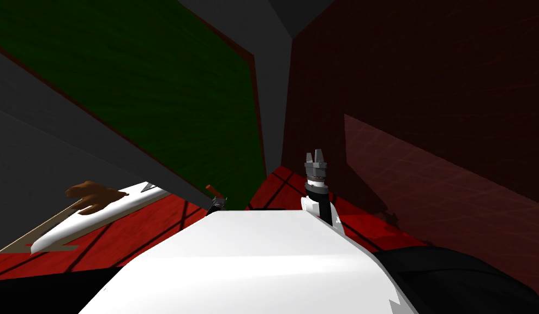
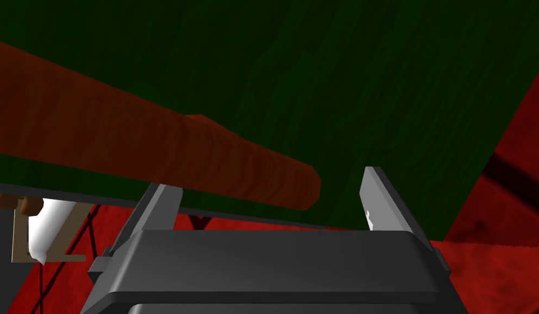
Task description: Push the door open
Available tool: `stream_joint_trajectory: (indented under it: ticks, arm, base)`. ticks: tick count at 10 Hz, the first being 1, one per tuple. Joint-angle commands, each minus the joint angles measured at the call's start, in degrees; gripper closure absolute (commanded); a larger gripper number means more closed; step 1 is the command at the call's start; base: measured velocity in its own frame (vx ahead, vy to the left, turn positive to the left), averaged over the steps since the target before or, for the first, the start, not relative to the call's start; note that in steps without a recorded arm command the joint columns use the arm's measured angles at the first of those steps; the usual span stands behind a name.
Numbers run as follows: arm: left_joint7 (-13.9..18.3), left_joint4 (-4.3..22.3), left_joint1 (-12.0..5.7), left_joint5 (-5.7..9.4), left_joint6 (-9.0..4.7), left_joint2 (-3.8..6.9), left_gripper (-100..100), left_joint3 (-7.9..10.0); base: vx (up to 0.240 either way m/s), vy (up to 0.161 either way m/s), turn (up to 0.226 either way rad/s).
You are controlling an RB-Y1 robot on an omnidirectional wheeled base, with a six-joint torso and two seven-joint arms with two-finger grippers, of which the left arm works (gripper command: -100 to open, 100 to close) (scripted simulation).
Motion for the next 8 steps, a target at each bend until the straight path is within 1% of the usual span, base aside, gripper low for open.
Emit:
stream_joint_trajectory:
  ticks: [1,2,5,6,7,8]
  arm:
    - [0.15,-2.86,1.83,-0.28,2.59,-2.64,100,-2.52]
    - [0.15,-3.95,1.83,-0.28,2.59,-2.64,100,-2.52]
    - [0.15,-4.07,1.83,-0.28,2.59,-2.64,100,-2.52]
    - [0.15,-4.78,1.83,-0.28,2.59,-2.64,100,-2.52]
    - [0.92,-6.63,4.05,-1.50,3.47,-0.67,100,-1.45]
    - [0.96,-6.76,4.20,-3.26,4.30,-0.78,100,-1.35]
  base:
    - [-0.003,-0.007,-0.013]
    - [0.008,0.003,-0.012]
    - [0.003,0.007,0.003]
    - [-0.005,0.003,-0.041]
    - [-0.018,-0.024,0.104]
    - [0.004,-0.044,0.115]
